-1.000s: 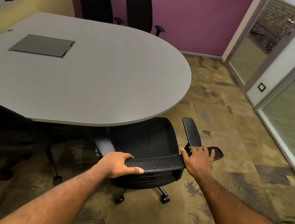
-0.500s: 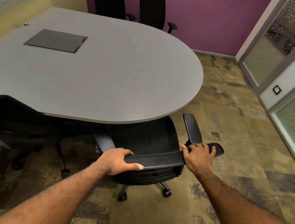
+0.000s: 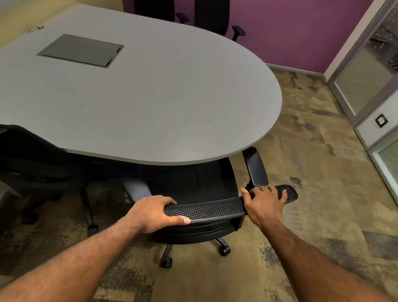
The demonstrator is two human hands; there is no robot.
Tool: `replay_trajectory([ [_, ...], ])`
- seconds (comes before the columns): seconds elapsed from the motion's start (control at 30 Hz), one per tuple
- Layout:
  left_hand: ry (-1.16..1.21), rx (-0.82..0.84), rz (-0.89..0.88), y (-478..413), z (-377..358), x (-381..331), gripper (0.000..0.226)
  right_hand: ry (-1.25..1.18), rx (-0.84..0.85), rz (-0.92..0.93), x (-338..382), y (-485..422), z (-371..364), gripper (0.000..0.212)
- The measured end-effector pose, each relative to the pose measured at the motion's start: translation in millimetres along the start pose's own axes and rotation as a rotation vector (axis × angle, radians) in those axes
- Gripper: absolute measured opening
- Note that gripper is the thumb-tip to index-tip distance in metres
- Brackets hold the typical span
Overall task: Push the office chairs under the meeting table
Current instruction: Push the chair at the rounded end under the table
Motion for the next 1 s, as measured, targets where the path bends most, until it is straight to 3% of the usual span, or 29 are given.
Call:
replay_trajectory([
  [0.47,0.014,0.003,0.027,-5,19,40,0.116,-0.006,-0.023,0.031,41,-12,-13,0.064],
  [0.67,-0.009,-0.038,0.006,-14,24,46,0.096,-0.023,-0.04,0.024,42,-19,-16,0.061],
  [1.0,-0.042,-0.035,-0.087,-21,27,33,0.115,-0.063,-0.047,-0.007,24,-15,-16,0.056],
])
Point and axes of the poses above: each hand's wrist, its own y-axis away from the middle knuckle, its own z-axis out of the back of the hand, x = y × z, the point moved 5 cm from there along -y, towards the middle knuckle, and after that the axes turned 13 degrees about -y, right-handed, at the moved point
